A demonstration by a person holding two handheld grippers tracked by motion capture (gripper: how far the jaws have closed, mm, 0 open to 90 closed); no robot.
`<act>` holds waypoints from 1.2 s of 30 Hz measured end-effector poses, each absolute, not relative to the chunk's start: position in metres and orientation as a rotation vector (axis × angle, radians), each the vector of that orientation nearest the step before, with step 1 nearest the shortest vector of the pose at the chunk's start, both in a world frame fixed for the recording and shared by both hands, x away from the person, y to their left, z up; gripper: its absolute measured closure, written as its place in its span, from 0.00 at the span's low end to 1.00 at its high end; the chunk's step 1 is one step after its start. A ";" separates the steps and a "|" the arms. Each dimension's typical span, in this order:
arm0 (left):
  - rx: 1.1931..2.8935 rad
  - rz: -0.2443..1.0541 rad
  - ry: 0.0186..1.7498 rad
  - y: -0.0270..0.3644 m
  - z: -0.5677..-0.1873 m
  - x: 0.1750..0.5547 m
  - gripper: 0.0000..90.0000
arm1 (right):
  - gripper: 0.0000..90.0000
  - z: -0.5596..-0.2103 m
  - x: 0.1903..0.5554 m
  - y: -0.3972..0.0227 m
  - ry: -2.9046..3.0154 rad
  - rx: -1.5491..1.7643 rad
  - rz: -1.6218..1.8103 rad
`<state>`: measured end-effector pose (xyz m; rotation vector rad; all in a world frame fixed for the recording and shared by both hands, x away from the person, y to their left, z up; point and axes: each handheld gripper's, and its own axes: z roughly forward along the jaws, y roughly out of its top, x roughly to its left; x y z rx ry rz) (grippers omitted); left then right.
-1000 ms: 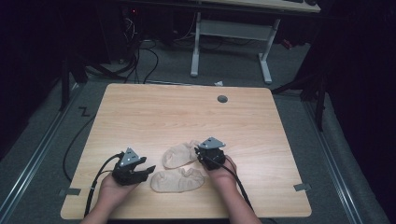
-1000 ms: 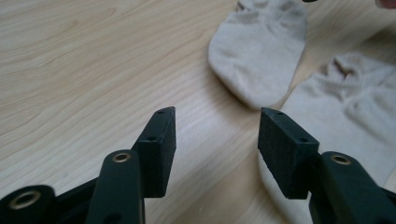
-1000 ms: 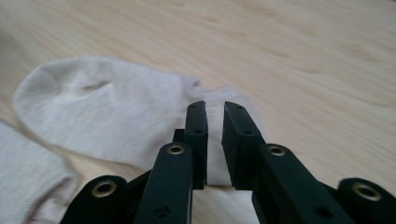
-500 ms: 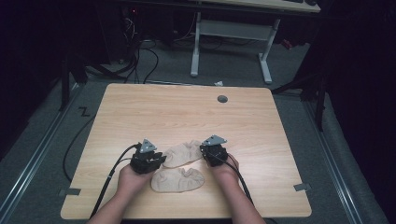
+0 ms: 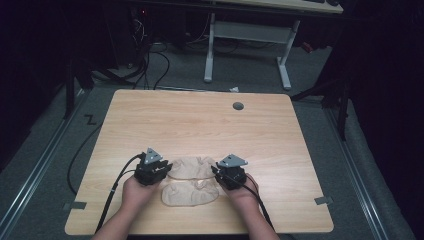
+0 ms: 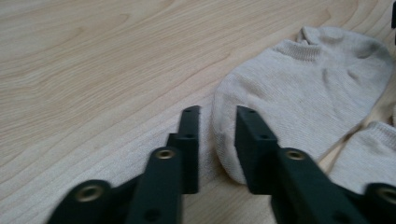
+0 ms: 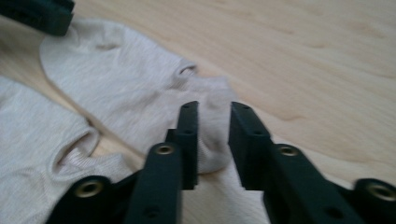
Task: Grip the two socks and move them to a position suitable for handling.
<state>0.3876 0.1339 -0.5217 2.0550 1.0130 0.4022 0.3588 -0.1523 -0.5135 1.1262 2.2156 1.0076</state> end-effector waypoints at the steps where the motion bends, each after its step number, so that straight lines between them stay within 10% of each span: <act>1: 2.056 0.410 1.017 0.134 -0.522 0.387 0.72 | 0.73 -0.513 0.359 -0.155 2.195 1.143 1.014; 8: 2.063 0.364 1.053 0.129 -0.532 0.392 0.66 | 0.75 -0.523 0.371 -0.153 2.205 1.257 0.990; 14: 2.058 0.343 1.048 0.132 -0.533 0.391 0.88 | 0.77 -0.530 0.374 -0.153 2.235 1.295 0.995; 17: 2.067 0.352 1.032 0.130 -0.532 0.389 0.96 | 0.94 -0.530 0.373 -0.150 2.271 1.247 0.998; 36: 2.015 0.398 0.929 0.139 -0.488 0.339 0.96 | 0.95 -0.495 0.328 -0.155 2.180 1.025 1.070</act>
